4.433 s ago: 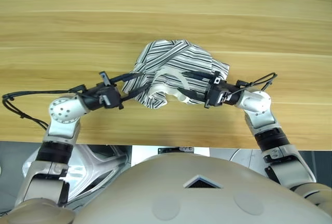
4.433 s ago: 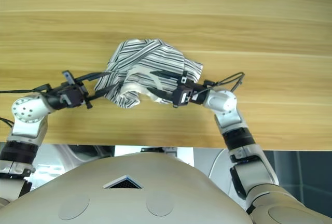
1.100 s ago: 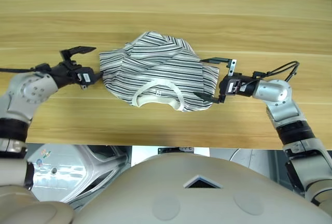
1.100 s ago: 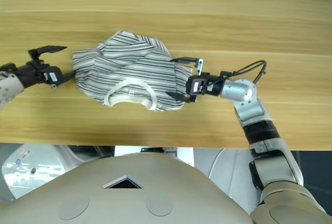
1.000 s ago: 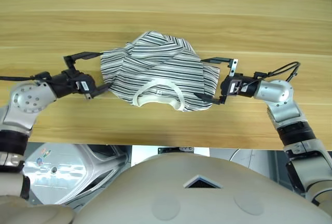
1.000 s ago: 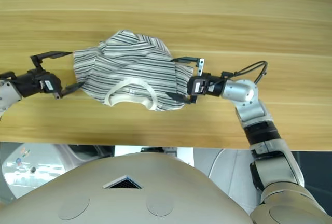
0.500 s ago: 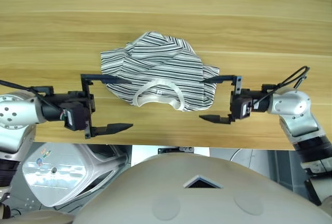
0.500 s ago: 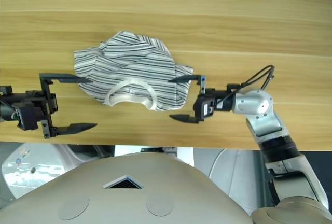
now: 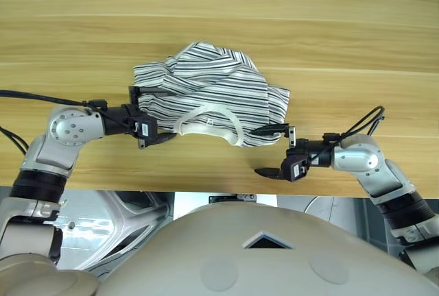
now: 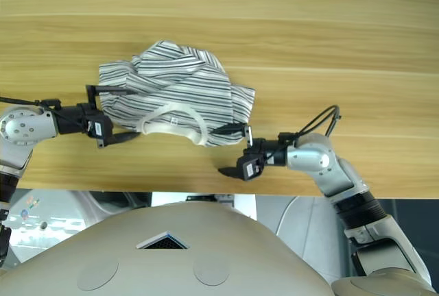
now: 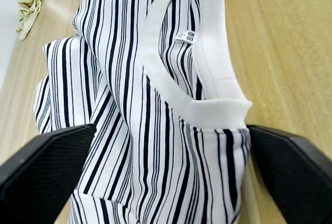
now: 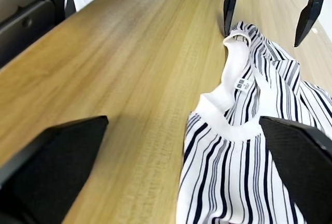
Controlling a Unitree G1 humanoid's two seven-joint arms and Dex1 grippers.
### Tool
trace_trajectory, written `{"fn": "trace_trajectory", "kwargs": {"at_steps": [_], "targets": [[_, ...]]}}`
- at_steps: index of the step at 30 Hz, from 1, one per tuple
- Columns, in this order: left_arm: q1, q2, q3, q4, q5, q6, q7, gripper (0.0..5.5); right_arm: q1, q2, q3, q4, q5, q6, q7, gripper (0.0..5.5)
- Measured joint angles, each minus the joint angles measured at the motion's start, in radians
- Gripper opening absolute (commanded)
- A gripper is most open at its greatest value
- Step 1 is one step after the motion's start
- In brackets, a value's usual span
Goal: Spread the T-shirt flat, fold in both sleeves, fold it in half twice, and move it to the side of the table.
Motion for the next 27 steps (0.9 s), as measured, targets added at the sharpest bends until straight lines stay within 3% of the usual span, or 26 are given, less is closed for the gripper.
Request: {"fn": "trace_trajectory", "kwargs": {"at_steps": [9, 17, 21, 27], "targets": [[0.131, 0.12, -0.017, -0.095, -0.12, -0.021, -0.092, 5.36, -0.026, 0.026, 0.003, -0.004, -0.058, 0.039, -0.07, 5.4], [0.059, 0.125, 0.004, 0.005, -0.003, -0.044, 0.019, 5.36, -0.026, 0.023, 0.006, -0.017, -0.084, 0.053, -0.087, 5.4], [0.02, 0.125, 0.001, 0.045, 0.066, -0.042, 0.064, 4.73, -0.027, 0.014, 0.005, -0.022, -0.084, 0.061, -0.087, 5.4], [-0.007, 0.125, -0.024, 0.073, 0.094, -0.042, 0.079, 3.73, -0.032, -0.003, -0.001, -0.024, -0.096, 0.088, -0.093, 4.38]]}}
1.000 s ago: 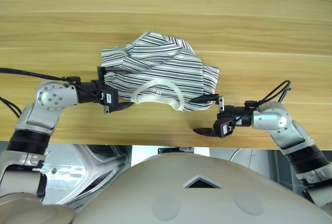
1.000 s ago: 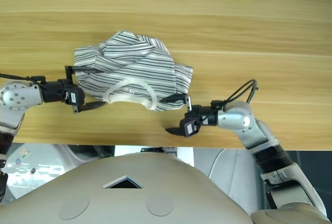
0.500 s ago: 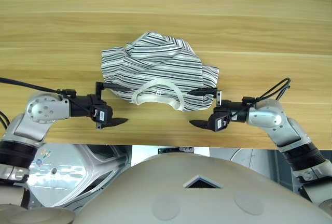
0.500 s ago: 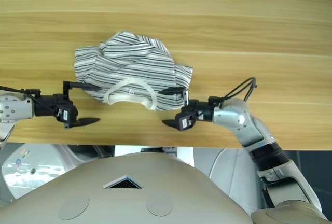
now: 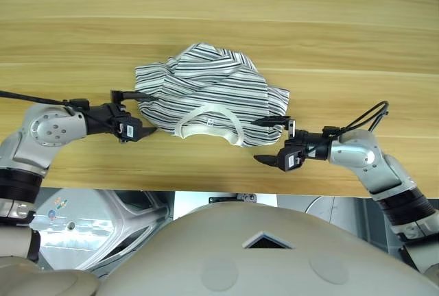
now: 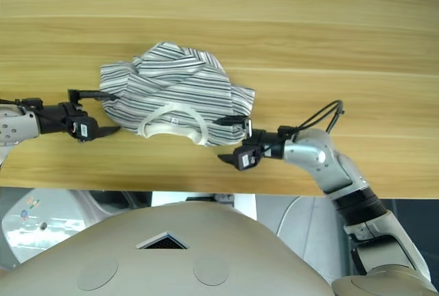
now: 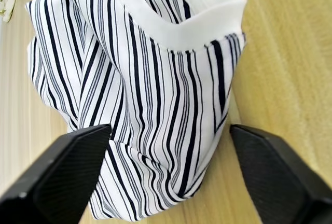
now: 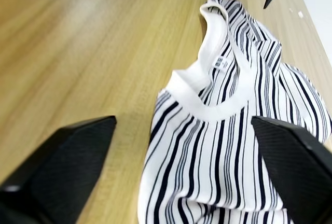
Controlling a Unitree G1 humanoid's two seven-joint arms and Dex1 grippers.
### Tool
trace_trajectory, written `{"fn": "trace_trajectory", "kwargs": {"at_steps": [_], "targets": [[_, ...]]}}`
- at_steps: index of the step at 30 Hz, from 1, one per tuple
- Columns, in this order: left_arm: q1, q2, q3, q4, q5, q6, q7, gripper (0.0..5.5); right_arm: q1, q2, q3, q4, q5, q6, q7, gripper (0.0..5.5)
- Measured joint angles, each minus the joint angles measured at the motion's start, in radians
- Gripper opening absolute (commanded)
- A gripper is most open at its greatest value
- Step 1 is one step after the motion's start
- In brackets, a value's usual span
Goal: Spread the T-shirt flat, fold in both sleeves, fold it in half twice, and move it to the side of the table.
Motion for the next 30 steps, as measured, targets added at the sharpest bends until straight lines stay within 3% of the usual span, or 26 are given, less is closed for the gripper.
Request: {"fn": "trace_trajectory", "kwargs": {"at_steps": [3, 14, 22, 30], "targets": [[0.0, 0.0, -0.007, 0.005, 0.003, -0.001, 0.001, 3.23, -0.011, 0.0, -0.003, 0.006, -0.021, 0.021, -0.015, 3.7], [-0.028, -0.012, -0.032, 0.029, 0.004, -0.011, 0.006, 3.23, -0.041, 0.0, -0.005, 0.044, -0.086, 0.061, -0.061, 1.65], [-0.044, -0.046, -0.073, 0.043, 0.003, -0.03, 0.015, 1.74, -0.035, -0.001, 0.001, 0.046, -0.092, 0.068, -0.058, 0.06], [-0.037, -0.043, -0.095, 0.041, 0.002, -0.037, 0.0, 0.4, -0.032, 0.0, 0.004, 0.046, -0.097, 0.07, -0.06, 0.0]]}}
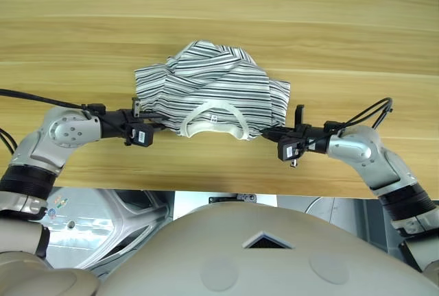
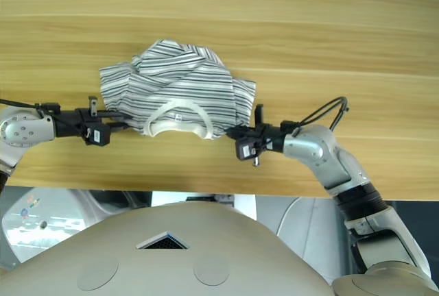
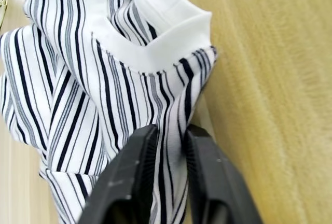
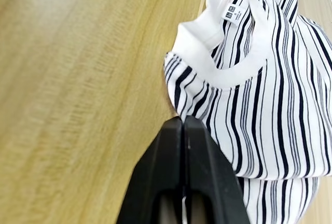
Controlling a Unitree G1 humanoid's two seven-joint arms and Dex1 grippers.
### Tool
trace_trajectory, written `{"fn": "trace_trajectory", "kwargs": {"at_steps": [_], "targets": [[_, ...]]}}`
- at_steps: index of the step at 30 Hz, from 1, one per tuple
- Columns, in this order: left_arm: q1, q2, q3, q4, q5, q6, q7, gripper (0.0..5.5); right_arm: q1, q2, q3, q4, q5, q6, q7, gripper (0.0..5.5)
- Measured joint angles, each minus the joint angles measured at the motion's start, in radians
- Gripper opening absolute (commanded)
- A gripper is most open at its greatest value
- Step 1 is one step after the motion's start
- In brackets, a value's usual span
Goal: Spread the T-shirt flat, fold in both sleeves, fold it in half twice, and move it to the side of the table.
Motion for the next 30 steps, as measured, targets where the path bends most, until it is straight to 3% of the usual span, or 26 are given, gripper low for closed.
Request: {"fn": "trace_trajectory", "kwargs": {"at_steps": [2, 17, 23, 30], "targets": [[0.003, 0.003, -0.004, 0.0, 0.0, 0.0, -0.001, 0.04, 0.0, 0.001, 0.0, 0.0, 0.0, 0.001, 0.0, 0.0], [-0.006, -0.008, -0.013, 0.007, -0.01, 0.0, -0.001, 0.04, -0.002, 0.011, -0.013, 0.0, 0.009, 0.014, -0.001, 0.0], [-0.018, -0.021, 0.026, 0.009, -0.085, 0.008, -0.014, 0.04, -0.015, -0.017, -0.129, -0.028, 0.088, -0.006, -0.018, 0.0], [-0.281, -0.024, 0.212, 0.061, -0.138, -0.018, 0.088, 0.04, -0.169, -0.01, -0.325, 0.016, 0.147, -0.003, -0.144, 0.0]]}}
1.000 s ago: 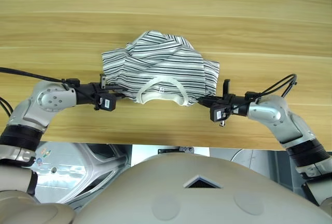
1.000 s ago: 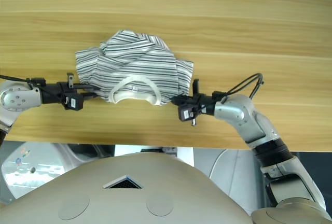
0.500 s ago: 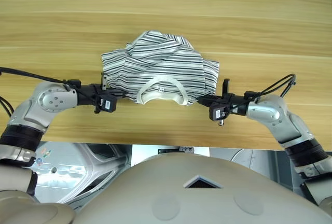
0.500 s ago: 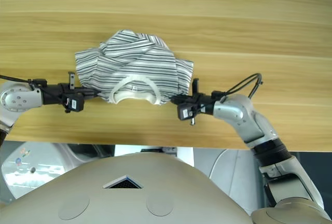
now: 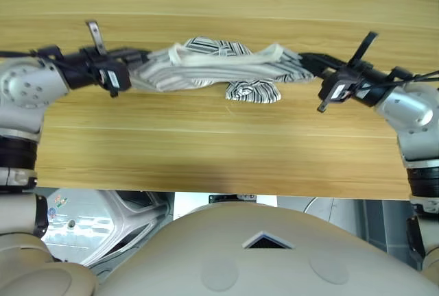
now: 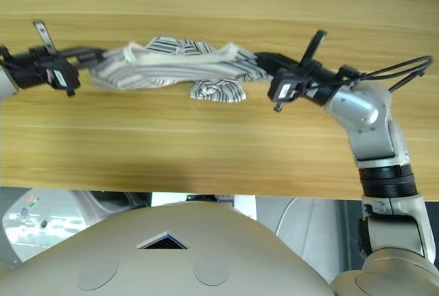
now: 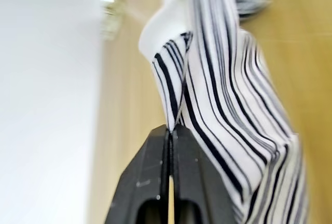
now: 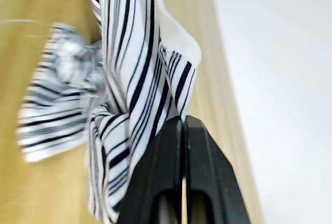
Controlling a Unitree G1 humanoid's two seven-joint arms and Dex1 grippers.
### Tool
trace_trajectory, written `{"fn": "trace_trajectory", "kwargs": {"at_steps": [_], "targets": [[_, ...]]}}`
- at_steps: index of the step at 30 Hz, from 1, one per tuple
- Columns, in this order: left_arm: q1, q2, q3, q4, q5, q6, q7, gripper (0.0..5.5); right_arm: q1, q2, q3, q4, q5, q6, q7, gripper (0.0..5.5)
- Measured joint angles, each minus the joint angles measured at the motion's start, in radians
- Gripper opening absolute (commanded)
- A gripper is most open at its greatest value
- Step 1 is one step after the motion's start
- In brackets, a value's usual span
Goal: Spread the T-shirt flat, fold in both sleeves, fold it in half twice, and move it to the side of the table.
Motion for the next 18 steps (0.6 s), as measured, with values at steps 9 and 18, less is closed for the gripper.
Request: {"fn": "trace_trajectory", "kwargs": {"at_steps": [9, 18], "targets": [[-0.292, -0.017, 0.194, -0.018, -0.094, -0.063, 0.131, 0.04, -0.195, 0.005, -0.202, 0.036, 0.152, 0.026, -0.113, 0.0], [-0.413, -0.01, 0.337, -0.132, -0.241, -0.047, 0.174, 0.04, -0.247, -0.087, -0.405, -0.006, 0.401, 0.021, -0.038, 0.0]]}}
